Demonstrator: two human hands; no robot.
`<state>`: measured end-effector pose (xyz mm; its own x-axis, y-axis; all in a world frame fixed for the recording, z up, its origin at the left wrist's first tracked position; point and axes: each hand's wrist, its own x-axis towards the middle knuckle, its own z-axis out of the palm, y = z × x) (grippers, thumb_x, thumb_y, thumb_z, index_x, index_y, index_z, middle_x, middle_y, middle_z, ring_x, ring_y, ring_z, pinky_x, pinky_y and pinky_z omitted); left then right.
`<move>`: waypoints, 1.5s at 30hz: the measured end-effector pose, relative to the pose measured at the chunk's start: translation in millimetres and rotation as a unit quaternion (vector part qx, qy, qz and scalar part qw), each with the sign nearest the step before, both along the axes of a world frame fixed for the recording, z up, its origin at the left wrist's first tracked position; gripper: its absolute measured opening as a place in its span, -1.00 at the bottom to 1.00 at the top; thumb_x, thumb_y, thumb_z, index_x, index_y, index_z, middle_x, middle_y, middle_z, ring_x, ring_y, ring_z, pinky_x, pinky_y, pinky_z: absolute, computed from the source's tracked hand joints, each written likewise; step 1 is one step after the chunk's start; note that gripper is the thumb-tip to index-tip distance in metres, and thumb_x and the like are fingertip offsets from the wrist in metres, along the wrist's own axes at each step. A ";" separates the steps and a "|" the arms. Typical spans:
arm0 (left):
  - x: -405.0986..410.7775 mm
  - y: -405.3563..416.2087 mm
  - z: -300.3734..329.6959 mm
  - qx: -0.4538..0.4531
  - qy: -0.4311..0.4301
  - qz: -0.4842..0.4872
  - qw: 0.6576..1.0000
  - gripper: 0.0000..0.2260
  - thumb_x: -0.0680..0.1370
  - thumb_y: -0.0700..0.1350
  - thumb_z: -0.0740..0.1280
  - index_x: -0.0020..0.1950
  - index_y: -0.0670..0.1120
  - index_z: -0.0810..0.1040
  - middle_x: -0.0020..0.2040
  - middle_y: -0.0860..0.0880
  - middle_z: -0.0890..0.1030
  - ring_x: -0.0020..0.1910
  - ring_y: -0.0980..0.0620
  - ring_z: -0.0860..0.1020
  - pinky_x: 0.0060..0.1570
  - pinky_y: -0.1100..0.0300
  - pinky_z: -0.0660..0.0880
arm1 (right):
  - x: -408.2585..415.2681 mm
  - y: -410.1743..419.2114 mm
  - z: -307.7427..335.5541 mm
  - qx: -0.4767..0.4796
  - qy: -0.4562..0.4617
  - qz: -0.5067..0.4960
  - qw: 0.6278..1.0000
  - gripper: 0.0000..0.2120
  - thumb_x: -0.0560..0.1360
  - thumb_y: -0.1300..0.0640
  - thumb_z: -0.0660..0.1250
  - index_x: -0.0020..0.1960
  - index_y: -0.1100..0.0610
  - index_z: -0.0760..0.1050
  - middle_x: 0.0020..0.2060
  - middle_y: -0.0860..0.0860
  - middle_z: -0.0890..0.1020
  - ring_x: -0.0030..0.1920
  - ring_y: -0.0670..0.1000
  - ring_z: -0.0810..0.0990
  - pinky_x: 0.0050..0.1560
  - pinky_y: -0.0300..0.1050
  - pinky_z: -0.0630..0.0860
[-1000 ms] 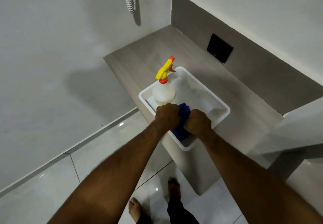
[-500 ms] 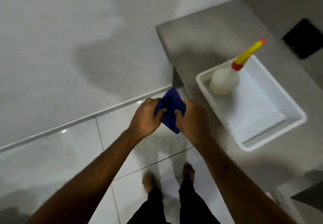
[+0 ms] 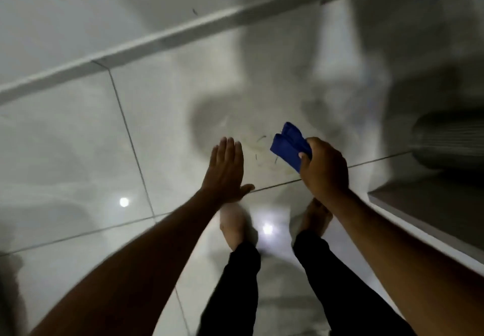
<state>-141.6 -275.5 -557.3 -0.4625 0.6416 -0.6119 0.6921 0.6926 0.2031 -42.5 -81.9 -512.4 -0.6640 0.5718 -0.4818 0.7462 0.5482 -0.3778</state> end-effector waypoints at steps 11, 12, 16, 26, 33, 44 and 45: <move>13.4 -42.9 -241.0 -0.091 -0.001 0.015 0.996 0.47 0.02 0.35 0.58 0.51 -0.37 -0.22 0.54 -0.44 -0.16 0.53 -0.41 -0.19 0.50 -0.28 -0.11 | 27.7 9.3 -264.5 0.000 -0.055 -0.056 0.997 -0.74 0.55 0.22 0.31 0.21 0.26 0.45 0.18 0.20 0.59 0.20 0.22 0.55 0.17 0.04 0.49; 12.8 -44.3 -245.3 -0.102 -0.004 0.009 0.995 0.48 0.02 0.33 0.60 0.51 -0.37 -0.24 0.54 -0.44 -0.17 0.52 -0.42 -0.20 0.50 -0.28 -0.12 | 31.2 10.0 -272.0 0.047 -0.060 -0.090 0.993 -0.67 0.53 0.21 0.33 0.27 0.27 0.42 0.24 0.22 0.55 0.26 0.24 0.51 0.25 0.11 0.46; 4.6 -41.5 -253.8 -0.143 -0.012 0.005 0.990 0.55 -0.05 0.30 0.62 0.49 -0.36 -0.33 0.53 -0.44 -0.24 0.51 -0.42 -0.28 0.48 -0.29 -0.22 | 42.7 -2.6 -288.6 0.110 -0.025 -0.044 0.993 -0.35 0.56 0.05 0.26 0.53 0.28 0.10 0.52 0.28 0.18 0.52 0.28 0.13 0.49 0.20 0.08; -7.2 -50.1 -283.1 -0.115 -0.055 0.063 0.990 0.71 -0.28 0.37 0.56 0.43 -0.26 -0.53 0.39 -0.28 -0.63 0.42 -0.31 -0.54 0.36 -0.17 -0.45 | -74.1 -59.6 -355.9 0.170 0.075 0.059 0.981 -0.32 0.58 -0.20 0.06 0.55 0.19 0.10 0.52 0.28 0.18 0.52 0.34 0.11 0.49 0.30 0.02; -11.8 -46.5 -269.1 -0.123 -0.082 0.065 0.987 0.69 -0.23 0.37 0.57 0.43 -0.25 -0.54 0.37 -0.28 -0.64 0.40 -0.30 -0.56 0.36 -0.15 -0.47 | 2.0 41.4 -363.5 0.163 0.142 0.483 0.848 -0.33 0.52 -0.14 0.26 0.54 0.08 0.16 0.52 0.26 0.21 0.50 0.32 0.15 0.49 0.25 0.05; -12.7 -49.2 -272.3 -0.130 -0.064 0.047 0.988 0.71 -0.29 0.42 0.52 0.45 -0.26 -0.50 0.42 -0.27 -0.60 0.44 -0.29 -0.52 0.39 -0.17 -0.41 | 46.1 -74.0 -349.4 0.090 0.132 0.445 0.881 -0.32 0.55 -0.19 0.18 0.57 0.02 0.07 0.57 0.16 0.10 0.56 0.24 0.03 0.52 0.24 -0.03; -12.6 -48.9 -271.6 -0.132 -0.065 0.046 0.988 0.71 -0.29 0.43 0.52 0.45 -0.26 -0.50 0.42 -0.27 -0.59 0.44 -0.30 -0.51 0.40 -0.17 -0.42 | 64.2 -44.7 -352.1 0.080 0.150 0.516 0.839 -0.33 0.54 -0.19 0.18 0.57 0.01 0.09 0.57 0.15 0.10 0.56 0.23 0.04 0.52 0.23 -0.02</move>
<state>-154.1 -324.3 -828.9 -0.4185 0.4103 -0.8103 0.6039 0.7920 0.0892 21.7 -126.6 -864.5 -0.9232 -0.3419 -0.1754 -0.2740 0.9058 -0.3231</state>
